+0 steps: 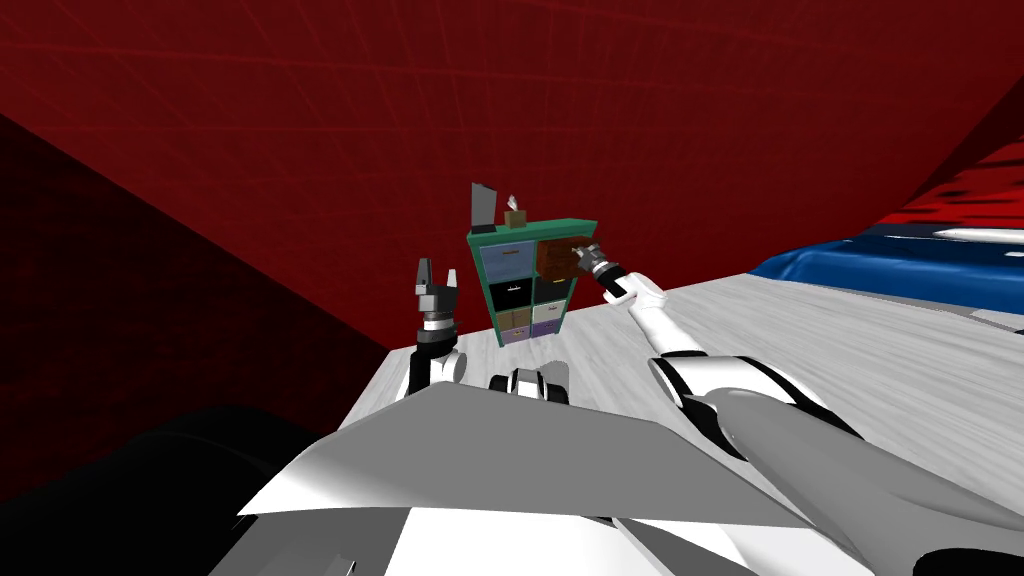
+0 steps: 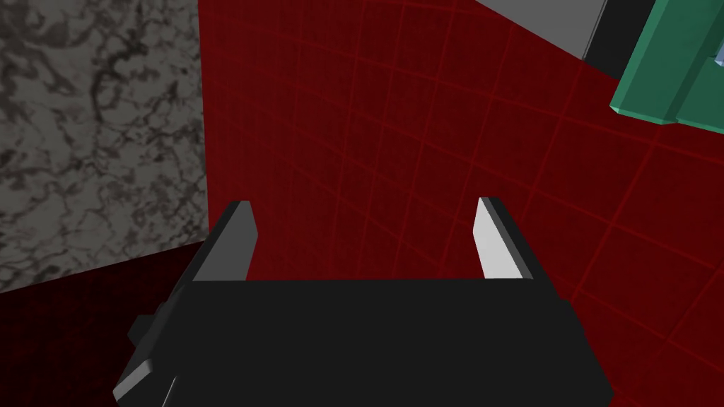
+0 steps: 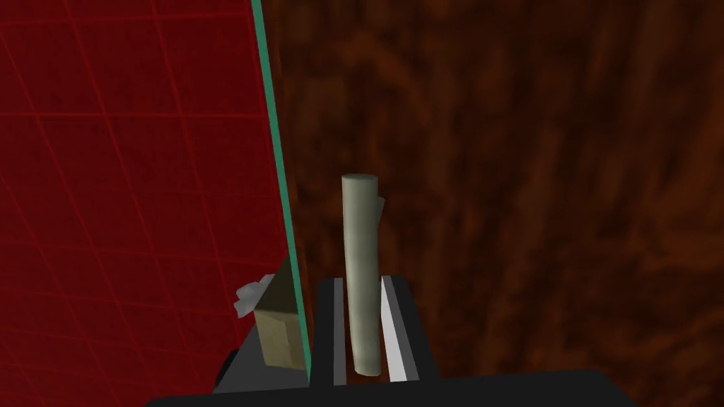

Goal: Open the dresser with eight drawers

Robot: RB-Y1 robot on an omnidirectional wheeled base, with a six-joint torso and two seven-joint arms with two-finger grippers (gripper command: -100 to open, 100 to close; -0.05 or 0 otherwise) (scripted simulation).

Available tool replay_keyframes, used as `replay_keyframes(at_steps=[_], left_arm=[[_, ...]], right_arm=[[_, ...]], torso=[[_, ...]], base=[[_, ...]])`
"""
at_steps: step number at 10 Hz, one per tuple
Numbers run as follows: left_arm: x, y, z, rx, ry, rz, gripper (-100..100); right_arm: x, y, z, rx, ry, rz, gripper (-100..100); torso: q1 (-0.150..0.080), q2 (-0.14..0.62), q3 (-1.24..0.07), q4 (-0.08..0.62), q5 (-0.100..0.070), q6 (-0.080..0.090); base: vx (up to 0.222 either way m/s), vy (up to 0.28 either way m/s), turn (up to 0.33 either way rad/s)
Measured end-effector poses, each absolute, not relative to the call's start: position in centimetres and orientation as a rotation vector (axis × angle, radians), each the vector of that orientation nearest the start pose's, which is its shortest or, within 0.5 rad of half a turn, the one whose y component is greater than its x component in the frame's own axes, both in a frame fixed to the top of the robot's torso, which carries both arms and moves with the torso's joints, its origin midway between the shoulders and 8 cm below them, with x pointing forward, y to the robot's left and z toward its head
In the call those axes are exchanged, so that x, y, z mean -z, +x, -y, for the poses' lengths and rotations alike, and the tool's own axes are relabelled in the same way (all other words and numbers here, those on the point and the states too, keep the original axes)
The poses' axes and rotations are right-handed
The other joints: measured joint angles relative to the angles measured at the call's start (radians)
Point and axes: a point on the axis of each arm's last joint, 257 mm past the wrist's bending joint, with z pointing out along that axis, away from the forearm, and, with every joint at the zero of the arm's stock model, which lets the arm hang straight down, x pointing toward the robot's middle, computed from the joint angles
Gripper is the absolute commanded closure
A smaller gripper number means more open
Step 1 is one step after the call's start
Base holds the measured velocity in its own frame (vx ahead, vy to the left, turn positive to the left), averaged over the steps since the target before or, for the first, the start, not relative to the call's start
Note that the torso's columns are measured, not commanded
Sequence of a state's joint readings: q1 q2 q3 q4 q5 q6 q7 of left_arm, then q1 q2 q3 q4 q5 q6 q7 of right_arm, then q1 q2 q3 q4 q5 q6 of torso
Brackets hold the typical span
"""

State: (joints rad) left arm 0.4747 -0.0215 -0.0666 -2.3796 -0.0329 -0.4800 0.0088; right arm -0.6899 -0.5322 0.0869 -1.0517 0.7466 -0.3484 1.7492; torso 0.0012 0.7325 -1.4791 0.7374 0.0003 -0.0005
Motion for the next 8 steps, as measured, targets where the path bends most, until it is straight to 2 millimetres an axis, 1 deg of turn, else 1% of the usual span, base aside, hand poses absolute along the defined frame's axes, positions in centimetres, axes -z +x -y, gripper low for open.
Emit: replay_keyframes(at_steps=[2,3,5,8], left_arm=[[-7.2,32.9,-25.1,1.386,-0.581,-0.537,0],[-7.2,32.9,-25.1,1.386,-0.581,-0.537,0],[-7.2,32.9,-25.1,1.385,-0.581,-0.537,0],[-7.2,32.9,-25.1,1.386,-0.581,-0.537,0]], right_arm=[[0.4,68.4,24.0,0.972,-1.150,-0.785,100],[0.5,68.4,24.0,0.968,-1.152,-0.785,-100],[-0.8,68.9,24.6,0.976,-1.153,-0.787,-100],[-3.1,69.8,26.0,0.990,-1.150,-0.801,-100]], torso=[[-0.002,0.004,0.002,-0.002,-0.002,0.000],[-0.002,0.004,0.002,-0.002,-0.002,0.000],[0.001,-0.002,-0.002,-0.003,0.000,-0.001],[-0.001,0.006,0.003,0.001,0.000,0.000]], base=[[-0.156,-0.039,-0.038],[-0.089,-0.019,0.051],[-0.027,0.006,0.065],[-0.031,0.010,0.061]])
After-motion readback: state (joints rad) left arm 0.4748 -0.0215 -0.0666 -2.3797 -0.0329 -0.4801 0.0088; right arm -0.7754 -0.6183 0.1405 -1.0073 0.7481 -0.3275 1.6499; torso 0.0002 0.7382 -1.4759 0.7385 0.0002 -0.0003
